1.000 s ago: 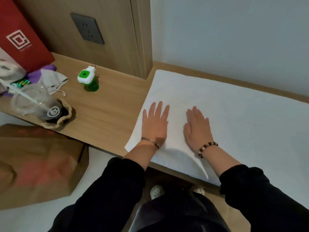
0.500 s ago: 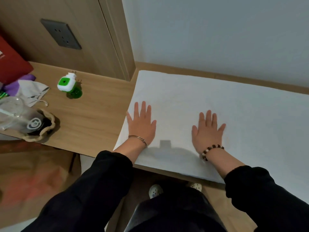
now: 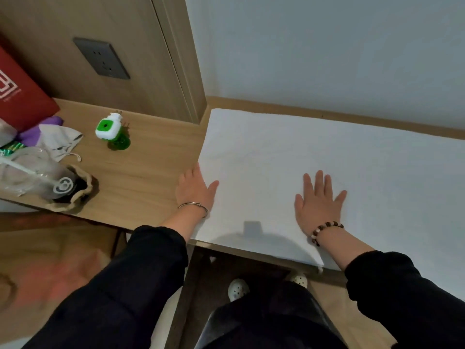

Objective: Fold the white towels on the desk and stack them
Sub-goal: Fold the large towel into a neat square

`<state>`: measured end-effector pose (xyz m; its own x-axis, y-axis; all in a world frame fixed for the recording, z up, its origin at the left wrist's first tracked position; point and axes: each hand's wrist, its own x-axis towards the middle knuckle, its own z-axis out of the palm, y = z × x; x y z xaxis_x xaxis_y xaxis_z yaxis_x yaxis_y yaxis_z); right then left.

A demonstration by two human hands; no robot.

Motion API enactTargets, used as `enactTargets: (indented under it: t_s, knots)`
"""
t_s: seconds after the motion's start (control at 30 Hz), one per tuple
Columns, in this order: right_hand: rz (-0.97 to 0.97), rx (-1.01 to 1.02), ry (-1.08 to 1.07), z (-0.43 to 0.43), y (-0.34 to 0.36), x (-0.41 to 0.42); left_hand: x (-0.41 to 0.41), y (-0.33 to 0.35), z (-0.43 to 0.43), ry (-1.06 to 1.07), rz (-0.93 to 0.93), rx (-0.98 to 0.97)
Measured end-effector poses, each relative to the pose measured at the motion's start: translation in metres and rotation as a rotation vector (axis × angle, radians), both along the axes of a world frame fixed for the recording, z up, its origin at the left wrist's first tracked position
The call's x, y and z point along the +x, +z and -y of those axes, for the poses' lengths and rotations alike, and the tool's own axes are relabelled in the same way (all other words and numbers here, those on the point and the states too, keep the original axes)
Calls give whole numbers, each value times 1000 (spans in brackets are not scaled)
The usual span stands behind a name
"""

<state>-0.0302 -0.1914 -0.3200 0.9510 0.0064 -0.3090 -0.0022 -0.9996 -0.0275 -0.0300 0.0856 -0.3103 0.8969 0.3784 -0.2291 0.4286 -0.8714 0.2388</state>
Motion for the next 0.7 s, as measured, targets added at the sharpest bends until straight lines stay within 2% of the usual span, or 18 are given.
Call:
enactTargets:
  t_s: [0.1,0.27,0.37,0.47,0.53,0.63,0.7]
  knots:
    - [-11,-2,27,-8,3,-10,14,10,-1,251,7,-247]
    - [-148,35,-29,-14,0,-19,33,20,-16,399,-196,-467]
    - [-173,39,-9,-17,-1,-16,39,31,-22,336,-234,-576]
    - [-214,59,-9,-32,1,-9,45,57,-22,291,-138,-760]
    - [-236,97,4,-47,4,-5,49,87,-23,229,-89,-776]
    - [-291,300,28,-74,15,8,53,141,-19,161,-21,-822]
    - [-368,564,-3,-83,28,21,55,172,-6,93,-4,-917]
